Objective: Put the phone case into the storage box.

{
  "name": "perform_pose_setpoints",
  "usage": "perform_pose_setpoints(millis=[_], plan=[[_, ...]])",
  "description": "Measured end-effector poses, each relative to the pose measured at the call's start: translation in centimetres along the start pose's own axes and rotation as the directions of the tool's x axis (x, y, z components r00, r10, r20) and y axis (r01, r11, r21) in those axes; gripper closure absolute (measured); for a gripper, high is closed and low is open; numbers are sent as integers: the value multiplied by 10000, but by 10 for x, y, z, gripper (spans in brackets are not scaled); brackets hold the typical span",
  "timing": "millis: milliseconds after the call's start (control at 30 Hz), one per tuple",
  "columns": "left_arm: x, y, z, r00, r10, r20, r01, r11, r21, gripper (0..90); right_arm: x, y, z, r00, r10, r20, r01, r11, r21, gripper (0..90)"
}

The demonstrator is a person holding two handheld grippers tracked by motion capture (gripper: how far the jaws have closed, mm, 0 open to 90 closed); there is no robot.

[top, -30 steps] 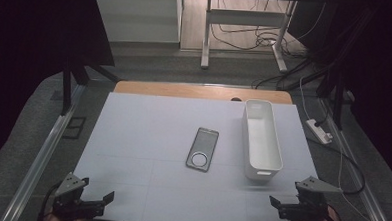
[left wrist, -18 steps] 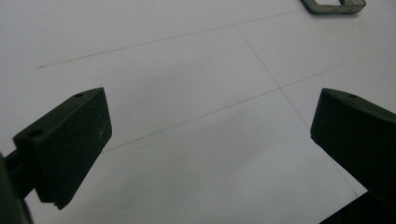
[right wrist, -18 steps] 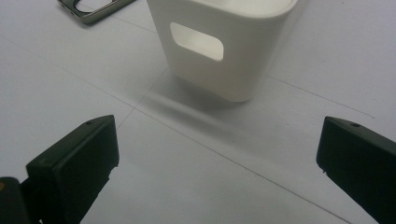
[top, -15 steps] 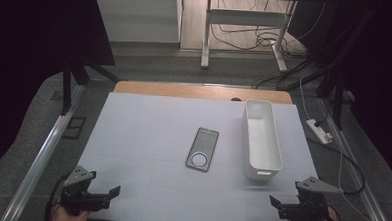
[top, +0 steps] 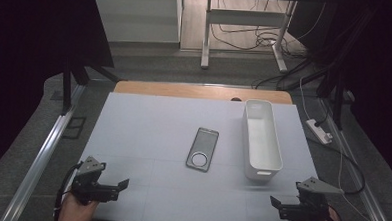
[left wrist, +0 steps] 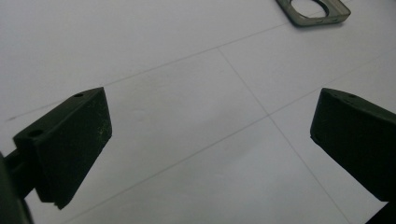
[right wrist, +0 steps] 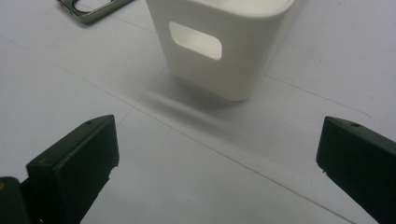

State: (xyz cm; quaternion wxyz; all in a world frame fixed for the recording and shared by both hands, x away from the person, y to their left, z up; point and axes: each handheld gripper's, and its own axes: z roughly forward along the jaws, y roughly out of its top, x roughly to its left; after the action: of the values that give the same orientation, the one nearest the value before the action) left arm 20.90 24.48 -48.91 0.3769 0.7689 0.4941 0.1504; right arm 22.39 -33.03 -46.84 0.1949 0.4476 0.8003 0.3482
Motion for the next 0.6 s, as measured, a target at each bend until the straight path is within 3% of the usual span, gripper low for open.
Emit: perform_pose_setpoints(millis=[267,600], plan=[[-2,17,12,9994,284,177,-286,9995,97,1,0,-1,-1,9998,-113,165,113,9999,-11,0],[-5,38,25,9983,338,484,-344,9993,120,2,-1,-1,0,9999,-88,120,87,9999,128,0]])
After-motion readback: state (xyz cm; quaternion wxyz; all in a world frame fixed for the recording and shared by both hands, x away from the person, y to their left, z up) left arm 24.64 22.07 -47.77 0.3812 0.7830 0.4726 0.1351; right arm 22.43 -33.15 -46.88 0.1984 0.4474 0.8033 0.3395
